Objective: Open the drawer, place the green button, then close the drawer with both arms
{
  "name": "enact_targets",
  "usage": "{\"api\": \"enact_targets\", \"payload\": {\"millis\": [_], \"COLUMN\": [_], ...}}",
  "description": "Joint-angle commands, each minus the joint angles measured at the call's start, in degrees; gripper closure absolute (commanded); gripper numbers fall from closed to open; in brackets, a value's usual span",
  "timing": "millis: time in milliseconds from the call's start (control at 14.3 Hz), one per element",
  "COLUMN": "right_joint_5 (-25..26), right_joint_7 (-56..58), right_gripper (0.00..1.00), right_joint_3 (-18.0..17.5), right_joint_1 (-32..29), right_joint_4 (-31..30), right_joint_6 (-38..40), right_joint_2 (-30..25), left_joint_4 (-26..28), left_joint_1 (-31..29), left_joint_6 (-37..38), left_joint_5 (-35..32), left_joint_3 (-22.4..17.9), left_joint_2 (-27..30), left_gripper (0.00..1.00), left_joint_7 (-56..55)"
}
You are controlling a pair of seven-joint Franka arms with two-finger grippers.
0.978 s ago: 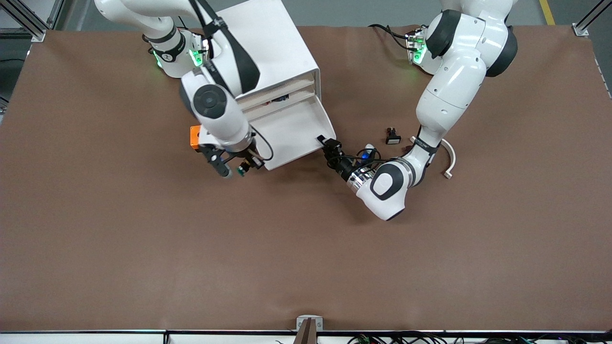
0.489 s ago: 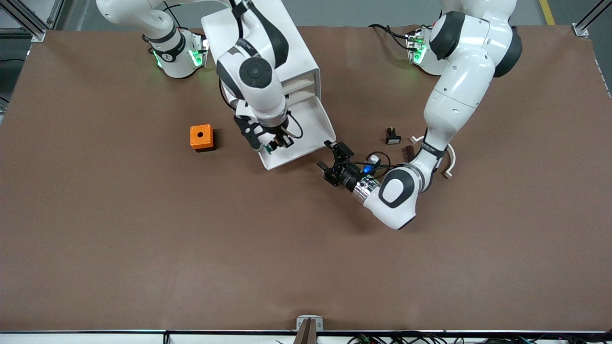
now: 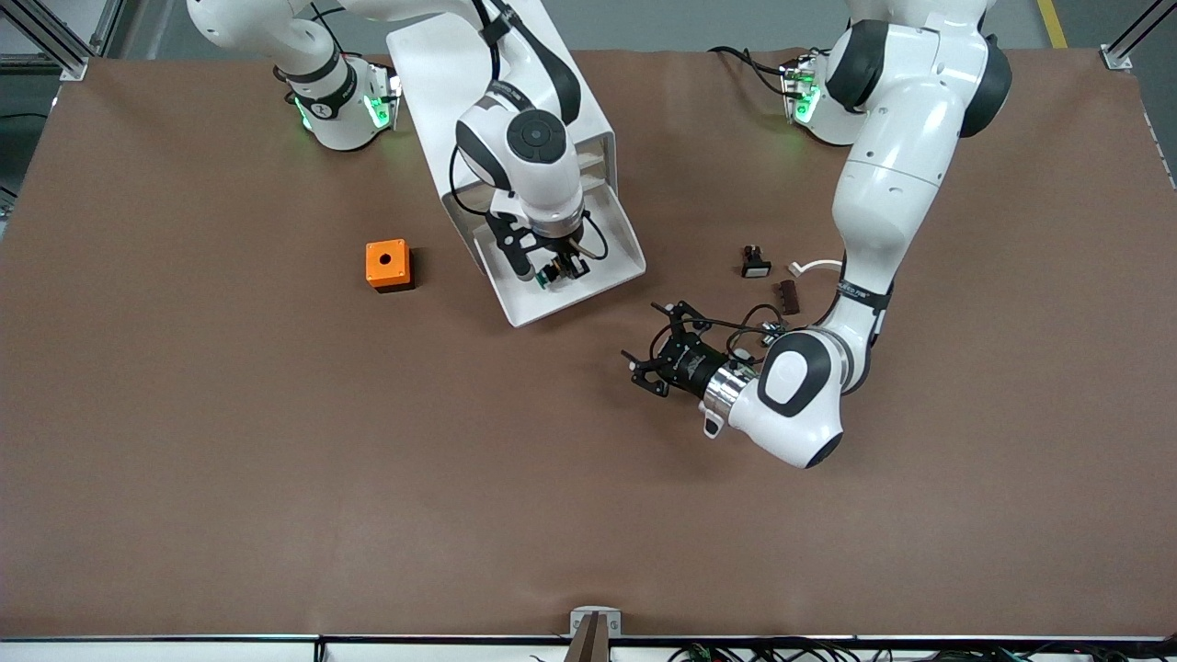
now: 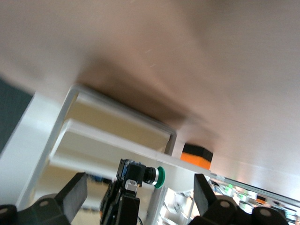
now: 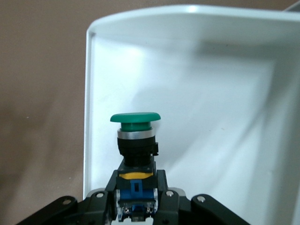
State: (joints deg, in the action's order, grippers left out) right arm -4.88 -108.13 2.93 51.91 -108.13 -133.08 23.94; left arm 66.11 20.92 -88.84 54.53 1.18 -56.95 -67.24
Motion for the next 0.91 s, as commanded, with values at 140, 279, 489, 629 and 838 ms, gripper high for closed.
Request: {"api": "enact_targets", "payload": {"millis": [140, 279, 489, 629, 838], "right_joint_5": [0.84, 0.84, 0.75, 0.84, 0.93], "right_joint_7": [-3.83, -4.54, -4.63, -4.28, -1.92], "right_gripper": [1.00, 1.00, 0.92, 0.00, 0.00], "right_joint_3": [0.59, 0.59, 0.59, 0.59, 0.85], "right_joint_1": [1.00, 1.61, 1.96, 1.79, 0.57], "right_joint_4": [3.01, 3.01, 3.01, 3.01, 4.33], "right_joint_6": [0.72, 0.81, 0.98, 0.98, 1.51], "right_joint_2": [2.16, 2.25, 2.25, 2.33, 2.16], "left_joint_4": [0.87, 0.95, 1.13, 1.39, 1.92], "left_joint_1": [4.64, 6.32, 8.86, 10.36, 11.07], "left_joint_6": [-14.04, -20.91, -29.61, -32.44, -32.98], "left_joint_5": [-12.40, -18.55, -27.68, -35.33, -42.91], "left_joint_3": [-2.06, -2.06, -1.97, -1.71, -1.45], "left_joint_2": [6.32, 6.86, 6.86, 6.86, 6.86], "left_gripper": [0.00, 0.00, 0.01, 0.01, 0.01], "left_joint_7": [8.53, 8.88, 9.49, 10.98, 11.25]}}
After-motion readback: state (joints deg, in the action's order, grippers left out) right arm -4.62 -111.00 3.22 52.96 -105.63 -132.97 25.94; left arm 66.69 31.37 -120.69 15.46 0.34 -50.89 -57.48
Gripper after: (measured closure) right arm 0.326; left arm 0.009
